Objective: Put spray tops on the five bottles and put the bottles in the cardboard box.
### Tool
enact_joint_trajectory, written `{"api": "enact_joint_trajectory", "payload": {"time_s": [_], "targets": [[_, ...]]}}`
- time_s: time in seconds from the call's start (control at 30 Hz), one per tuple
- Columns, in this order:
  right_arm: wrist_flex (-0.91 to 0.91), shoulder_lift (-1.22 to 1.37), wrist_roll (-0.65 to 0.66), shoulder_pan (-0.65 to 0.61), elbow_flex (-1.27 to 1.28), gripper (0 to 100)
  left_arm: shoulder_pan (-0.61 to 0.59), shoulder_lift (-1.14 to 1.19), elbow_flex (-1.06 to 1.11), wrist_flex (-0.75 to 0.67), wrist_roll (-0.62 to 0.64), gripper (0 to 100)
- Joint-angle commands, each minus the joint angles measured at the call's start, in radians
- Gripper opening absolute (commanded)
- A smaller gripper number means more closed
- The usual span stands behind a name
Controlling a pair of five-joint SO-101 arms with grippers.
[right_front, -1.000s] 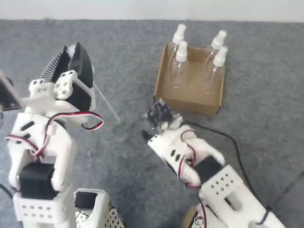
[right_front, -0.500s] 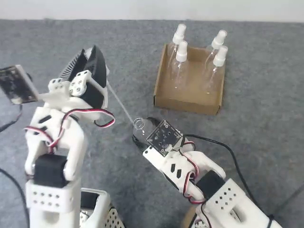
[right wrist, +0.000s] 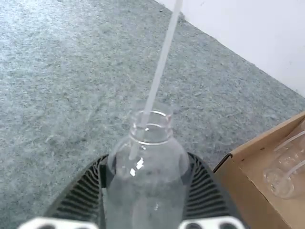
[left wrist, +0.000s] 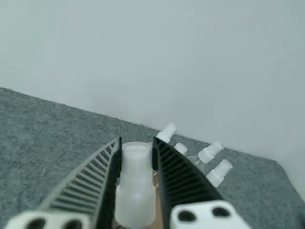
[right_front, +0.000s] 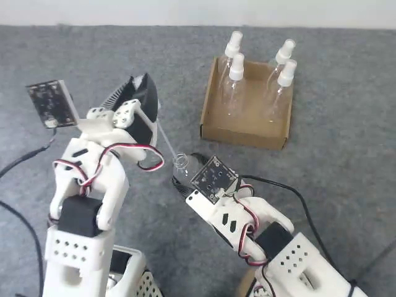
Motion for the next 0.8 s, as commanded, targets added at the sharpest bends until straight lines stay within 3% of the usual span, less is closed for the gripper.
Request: {"api": "enact_joint_trajectory", "payload": {"time_s": [0.0, 0.27, 0.5, 0.63, 0.77], "targets": [[-0.025, -0.036, -0.012, -0.004, 0.000, 0.6, 0.078, -0.023, 0.022, 0.028, 0.003, 1], [-0.025, -0.036, -0.014, -0.004, 0.012, 0.6, 0.150, -0.025, 0.108, 0.238, -0.133, 1], [-0.036, -0.036, -0.020, -0.004, 0.012, 0.6, 0.158, -0.025, 0.162, 0.241, -0.140, 1], [-0.036, -0.036, -0.091, -0.002, 0.012, 0.6, 0.158, -0.025, 0.163, 0.241, -0.138, 1], [-0.038, -0.035, -0.097, -0.001, 0.012, 0.6, 0.192, -0.026, 0.166, 0.224, -0.078, 1]]}}
